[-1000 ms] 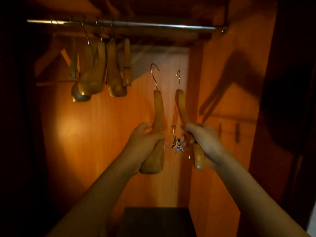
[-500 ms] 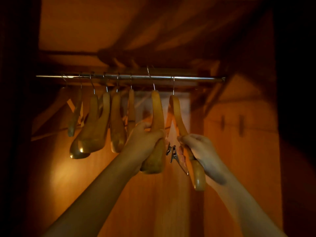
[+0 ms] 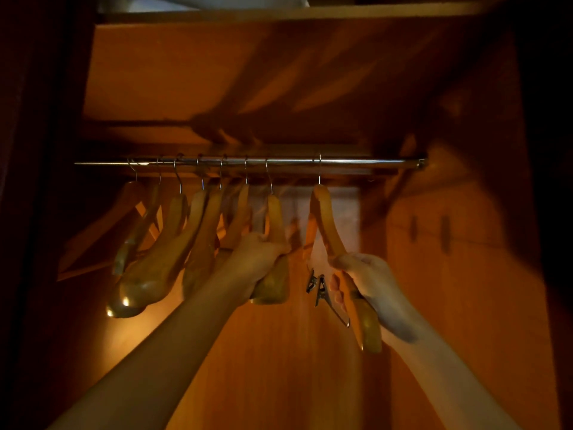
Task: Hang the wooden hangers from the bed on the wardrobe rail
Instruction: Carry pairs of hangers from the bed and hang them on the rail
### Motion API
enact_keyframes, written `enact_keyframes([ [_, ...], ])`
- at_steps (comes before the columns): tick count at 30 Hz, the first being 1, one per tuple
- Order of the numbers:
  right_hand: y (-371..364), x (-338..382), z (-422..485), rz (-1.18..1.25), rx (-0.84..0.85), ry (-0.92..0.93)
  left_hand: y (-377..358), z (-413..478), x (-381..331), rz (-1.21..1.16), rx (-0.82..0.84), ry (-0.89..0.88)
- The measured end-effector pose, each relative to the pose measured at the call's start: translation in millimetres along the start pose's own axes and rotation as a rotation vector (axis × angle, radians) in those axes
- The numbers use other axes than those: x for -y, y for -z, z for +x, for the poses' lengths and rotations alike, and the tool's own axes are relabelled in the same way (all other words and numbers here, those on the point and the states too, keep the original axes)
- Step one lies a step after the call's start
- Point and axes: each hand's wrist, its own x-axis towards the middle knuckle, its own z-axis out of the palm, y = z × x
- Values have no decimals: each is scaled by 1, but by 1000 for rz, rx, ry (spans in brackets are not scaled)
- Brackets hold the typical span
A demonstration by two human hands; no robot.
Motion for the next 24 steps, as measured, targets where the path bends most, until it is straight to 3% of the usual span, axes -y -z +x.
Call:
enact_keyframes([
  [15, -20, 0, 46, 5, 98, 127, -2, 5, 25, 21, -80, -4],
  [24, -19, -13, 67, -38, 142, 66, -7, -1, 21, 164, -122, -39],
])
